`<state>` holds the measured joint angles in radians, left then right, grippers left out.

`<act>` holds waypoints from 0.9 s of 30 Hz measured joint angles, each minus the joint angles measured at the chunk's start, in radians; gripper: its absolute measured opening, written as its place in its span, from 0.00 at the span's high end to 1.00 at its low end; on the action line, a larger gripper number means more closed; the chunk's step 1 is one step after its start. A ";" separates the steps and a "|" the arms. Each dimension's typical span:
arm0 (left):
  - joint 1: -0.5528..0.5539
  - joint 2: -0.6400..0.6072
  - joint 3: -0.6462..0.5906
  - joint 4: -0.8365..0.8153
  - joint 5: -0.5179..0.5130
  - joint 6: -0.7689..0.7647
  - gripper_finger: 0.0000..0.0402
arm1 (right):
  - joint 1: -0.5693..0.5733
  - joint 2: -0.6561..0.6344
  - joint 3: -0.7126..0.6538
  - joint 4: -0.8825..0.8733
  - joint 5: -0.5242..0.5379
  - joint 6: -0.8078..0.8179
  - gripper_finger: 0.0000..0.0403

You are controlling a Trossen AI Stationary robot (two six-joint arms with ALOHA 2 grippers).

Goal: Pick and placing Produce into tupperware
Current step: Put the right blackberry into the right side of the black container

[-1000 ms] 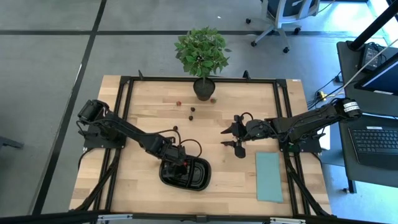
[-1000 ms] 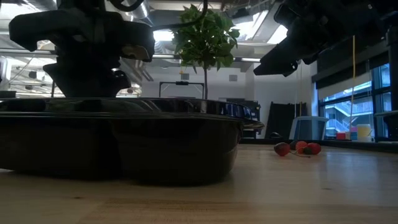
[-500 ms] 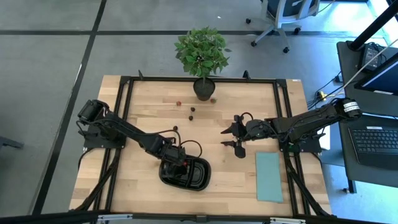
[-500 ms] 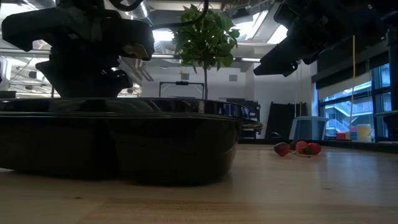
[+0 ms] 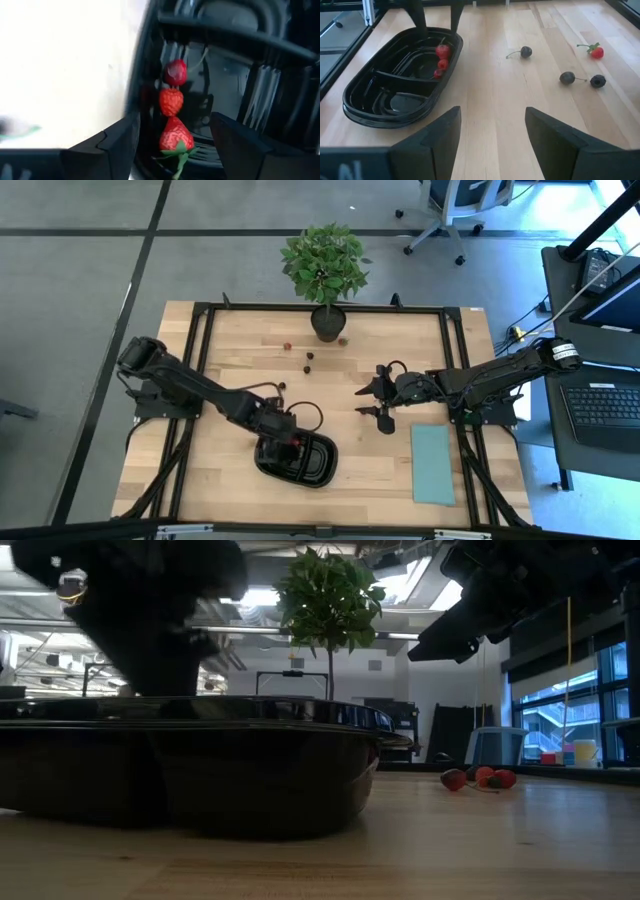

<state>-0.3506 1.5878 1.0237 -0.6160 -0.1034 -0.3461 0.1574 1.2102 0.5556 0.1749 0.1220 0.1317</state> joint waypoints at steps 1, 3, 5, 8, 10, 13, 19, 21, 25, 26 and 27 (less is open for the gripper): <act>0.003 -0.024 0.000 0.000 -0.014 0.012 0.41 | 0.000 0.000 0.000 0.000 0.000 0.007 0.45; 0.013 -0.077 0.000 -0.004 -0.042 0.041 0.41 | 0.000 0.000 0.000 0.000 0.000 0.028 0.45; 0.030 -0.136 0.000 -0.003 -0.057 0.083 0.41 | 0.000 0.000 0.000 -0.001 0.000 0.063 0.45; 0.070 -0.218 0.000 0.005 -0.060 0.168 0.41 | 0.000 0.000 0.000 -0.008 0.000 0.125 0.45; 0.105 -0.270 -0.010 0.041 -0.060 0.229 0.41 | 0.000 0.000 0.000 -0.036 0.000 0.160 0.45; 0.167 -0.349 -0.070 0.136 -0.023 0.304 0.41 | 0.000 0.000 0.000 -0.133 0.000 0.196 0.45; 0.307 -0.491 -0.290 0.373 0.127 0.357 0.41 | 0.000 0.000 0.000 -0.270 0.047 0.385 0.45; 0.348 -0.530 -0.372 0.446 0.140 0.358 0.41 | 0.000 0.000 0.000 -0.275 0.079 0.396 0.45; 0.423 -0.597 -0.520 0.591 0.196 0.355 0.41 | -0.008 0.000 0.000 -0.275 0.138 0.397 0.45; 0.441 -0.610 -0.555 0.633 0.219 0.351 0.41 | -0.016 0.000 0.000 -0.279 0.155 0.425 0.45; 0.459 -0.623 -0.586 0.672 0.243 0.349 0.41 | -0.029 0.000 0.000 -0.286 0.170 0.457 0.45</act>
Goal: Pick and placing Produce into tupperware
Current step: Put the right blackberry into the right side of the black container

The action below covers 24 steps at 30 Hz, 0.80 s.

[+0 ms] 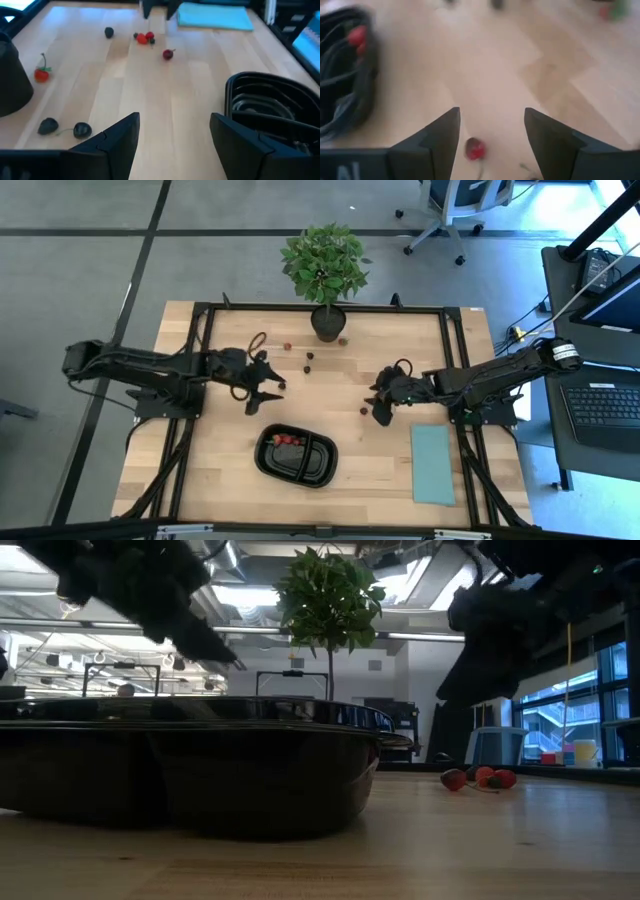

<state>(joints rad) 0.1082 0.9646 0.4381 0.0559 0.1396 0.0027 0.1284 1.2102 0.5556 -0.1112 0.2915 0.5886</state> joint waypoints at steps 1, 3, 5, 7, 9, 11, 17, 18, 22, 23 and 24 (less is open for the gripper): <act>0.018 -0.015 -0.031 0.034 0.021 -0.005 0.41 | -0.018 0.000 0.000 -0.012 0.004 0.033 0.45; 0.049 -0.036 -0.079 0.104 0.053 -0.024 0.41 | -0.062 0.000 0.000 -0.065 0.004 0.099 0.45; 0.071 -0.049 -0.116 0.146 0.069 -0.034 0.41 | -0.118 0.000 0.000 -0.141 0.004 0.164 0.45; 0.089 -0.052 -0.133 0.147 0.070 -0.043 0.41 | -0.177 0.000 0.000 -0.209 0.004 0.188 0.45; 0.099 -0.052 -0.138 0.147 0.068 -0.046 0.41 | -0.227 0.000 0.000 -0.253 0.005 0.161 0.45; 0.101 -0.049 -0.139 0.149 0.060 -0.046 0.41 | -0.270 0.000 0.000 -0.267 0.005 0.139 0.45; 0.101 -0.049 -0.140 0.149 0.057 -0.018 0.41 | -0.373 0.000 0.000 -0.252 0.005 0.081 0.45; 0.101 -0.049 -0.140 0.149 0.057 -0.013 0.41 | -0.384 0.000 0.000 -0.253 0.004 0.069 0.45; 0.101 -0.049 -0.140 0.148 0.046 -0.007 0.41 | -0.406 0.000 0.000 -0.253 0.004 0.061 0.45; 0.101 -0.049 -0.140 0.148 0.043 -0.006 0.41 | -0.407 0.000 0.000 -0.253 0.004 0.060 0.45; 0.101 -0.049 -0.140 0.148 0.037 -0.001 0.41 | -0.407 0.000 0.000 -0.253 0.004 0.060 0.45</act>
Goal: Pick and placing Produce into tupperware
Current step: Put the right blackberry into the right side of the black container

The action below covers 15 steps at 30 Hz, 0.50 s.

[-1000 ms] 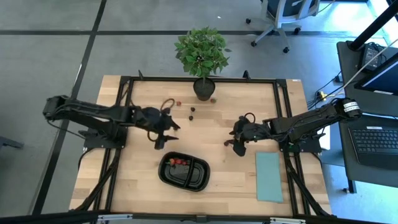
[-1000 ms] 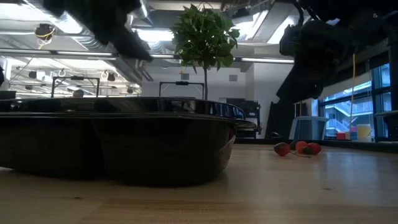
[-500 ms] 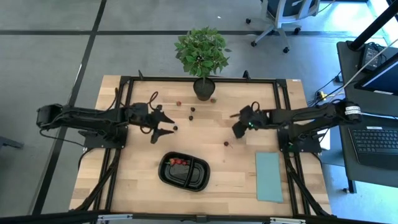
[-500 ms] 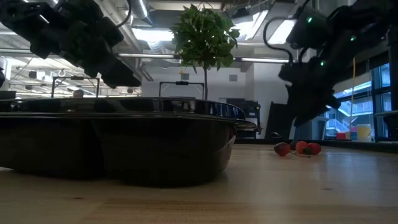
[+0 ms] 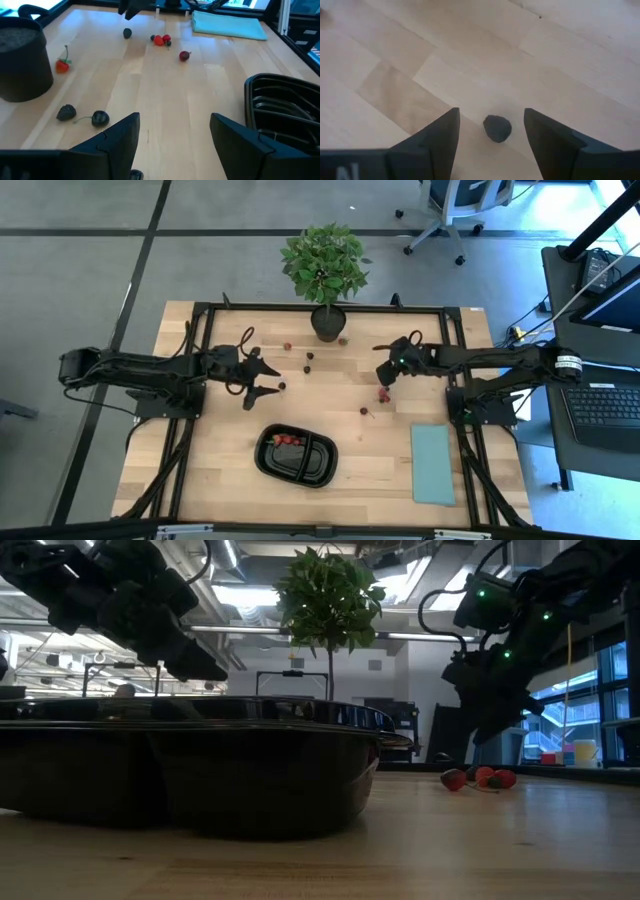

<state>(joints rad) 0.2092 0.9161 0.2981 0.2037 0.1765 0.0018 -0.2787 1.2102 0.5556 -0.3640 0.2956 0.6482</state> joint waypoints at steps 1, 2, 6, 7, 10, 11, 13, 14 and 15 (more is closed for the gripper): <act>0.000 0.000 0.000 0.000 -0.003 0.006 0.41 | 0.000 0.000 0.000 0.000 0.000 -0.001 0.45; 0.000 0.000 0.000 0.000 -0.006 0.009 0.41 | 0.000 0.000 0.000 0.000 0.000 -0.002 0.45; 0.000 0.000 0.000 -0.001 -0.009 0.009 0.41 | 0.000 0.000 0.000 0.000 0.000 -0.003 0.45; 0.000 0.000 0.000 -0.001 -0.009 0.009 0.41 | 0.000 0.000 0.000 0.000 0.000 -0.003 0.45; 0.000 0.000 0.000 -0.001 -0.019 0.009 0.41 | 0.000 0.000 0.000 0.000 0.000 -0.002 0.45; 0.000 0.001 0.000 -0.001 -0.028 0.009 0.41 | 0.000 0.000 -0.001 0.002 0.000 -0.001 0.45; 0.000 0.001 0.000 -0.001 -0.045 0.009 0.41 | 0.000 0.000 -0.010 0.019 0.000 0.000 0.45; 0.000 0.001 0.000 -0.001 -0.049 0.008 0.41 | 0.000 0.000 -0.019 0.029 -0.001 0.000 0.45; 0.000 0.001 0.000 -0.001 -0.052 0.008 0.41 | 0.000 0.000 -0.026 0.038 -0.001 0.001 0.45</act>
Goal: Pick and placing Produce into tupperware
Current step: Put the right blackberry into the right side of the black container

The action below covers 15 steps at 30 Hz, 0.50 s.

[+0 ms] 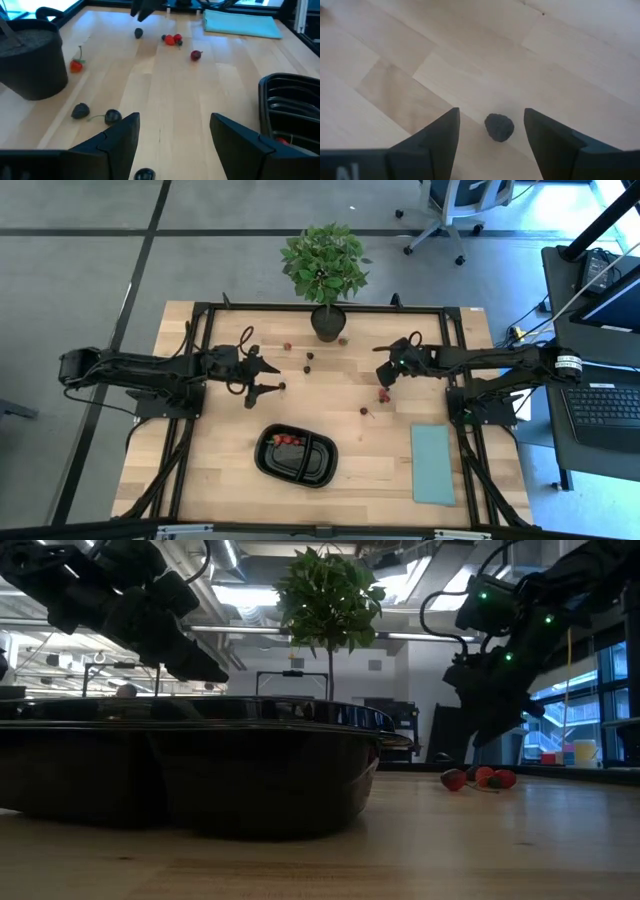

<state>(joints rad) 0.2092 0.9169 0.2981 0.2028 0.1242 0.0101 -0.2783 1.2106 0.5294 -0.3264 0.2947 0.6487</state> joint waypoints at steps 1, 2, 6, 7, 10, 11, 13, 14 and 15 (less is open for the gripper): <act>0.000 0.000 0.000 0.000 0.000 0.000 0.41 | 0.000 0.000 -0.008 0.012 0.000 0.000 0.45; 0.000 0.000 0.000 0.000 -0.001 0.000 0.41 | 0.000 0.000 -0.017 0.026 0.000 0.001 0.45; 0.000 0.000 0.000 0.000 -0.001 0.000 0.41 | 0.000 0.000 -0.061 0.089 0.000 0.002 0.45; 0.000 0.000 0.000 0.000 -0.001 0.000 0.41 | 0.000 0.000 -0.071 0.105 0.000 0.003 0.45; 0.000 0.000 0.000 0.000 -0.002 0.000 0.41 | 0.000 0.000 -0.096 0.142 0.000 0.001 0.45; 0.000 0.000 0.000 0.000 -0.002 0.000 0.41 | 0.000 0.000 -0.105 0.161 0.000 0.001 0.45; 0.000 0.000 0.000 0.000 -0.002 -0.001 0.41 | 0.000 0.000 -0.120 0.199 0.000 0.000 0.45; 0.000 0.000 0.000 0.000 -0.002 0.000 0.41 | 0.000 0.000 -0.129 0.216 -0.001 -0.001 0.45; 0.000 0.000 0.000 0.000 -0.002 0.000 0.41 | 0.000 0.000 -0.137 0.229 0.000 -0.002 0.45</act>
<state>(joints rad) 0.2092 0.9169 0.2981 0.2024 0.1219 0.0097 -0.2779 1.2106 0.3920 -0.0970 0.2946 0.6469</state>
